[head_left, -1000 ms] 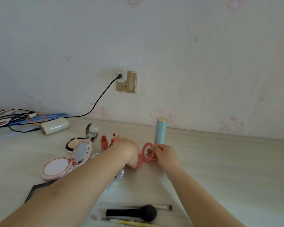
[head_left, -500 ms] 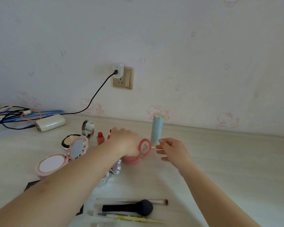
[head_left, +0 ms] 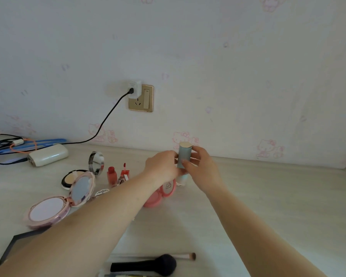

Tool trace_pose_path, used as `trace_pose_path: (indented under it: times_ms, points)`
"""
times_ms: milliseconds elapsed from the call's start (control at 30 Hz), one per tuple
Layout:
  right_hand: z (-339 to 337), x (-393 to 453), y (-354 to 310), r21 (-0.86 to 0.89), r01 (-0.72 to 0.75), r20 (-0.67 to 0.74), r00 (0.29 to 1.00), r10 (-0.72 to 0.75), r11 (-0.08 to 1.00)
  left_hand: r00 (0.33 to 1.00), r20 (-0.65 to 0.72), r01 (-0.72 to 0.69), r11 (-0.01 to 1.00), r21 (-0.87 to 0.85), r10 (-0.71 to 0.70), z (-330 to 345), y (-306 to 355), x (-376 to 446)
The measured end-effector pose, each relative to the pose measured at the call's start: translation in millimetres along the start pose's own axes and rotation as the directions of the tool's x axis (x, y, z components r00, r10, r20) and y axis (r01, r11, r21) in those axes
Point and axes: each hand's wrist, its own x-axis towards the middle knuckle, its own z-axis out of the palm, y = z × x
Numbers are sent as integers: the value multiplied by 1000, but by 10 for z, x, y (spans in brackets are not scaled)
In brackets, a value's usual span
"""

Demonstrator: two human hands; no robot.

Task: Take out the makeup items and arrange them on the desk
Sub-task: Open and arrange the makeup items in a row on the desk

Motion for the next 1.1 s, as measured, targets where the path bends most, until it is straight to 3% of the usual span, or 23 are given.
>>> trace_pose_path:
  times_ms: [333,567,700,900,1100]
  points:
    - [-23,113,112,21,-54,-81,995,56,998,994,-107,-35,996,-76,27,177,111,49]
    - [-280,-23,-120,313,54,-165,986,-2,948,959,-256,-225,883,-412,125,82,299,-122]
    - [-332,-147,-292,441,81,-184,983,2,894,927,-351,-306,804,-509,131,-8,438,-324]
    - [-441,-277,-441,391,143,-256,966,-42,909,930,-345,-318,745,-586,126,-68,568,-493]
    - [-535,-343,-568,347,203,-241,963,-122,916,915,-356,-379,705,-600,189,-133,557,-490]
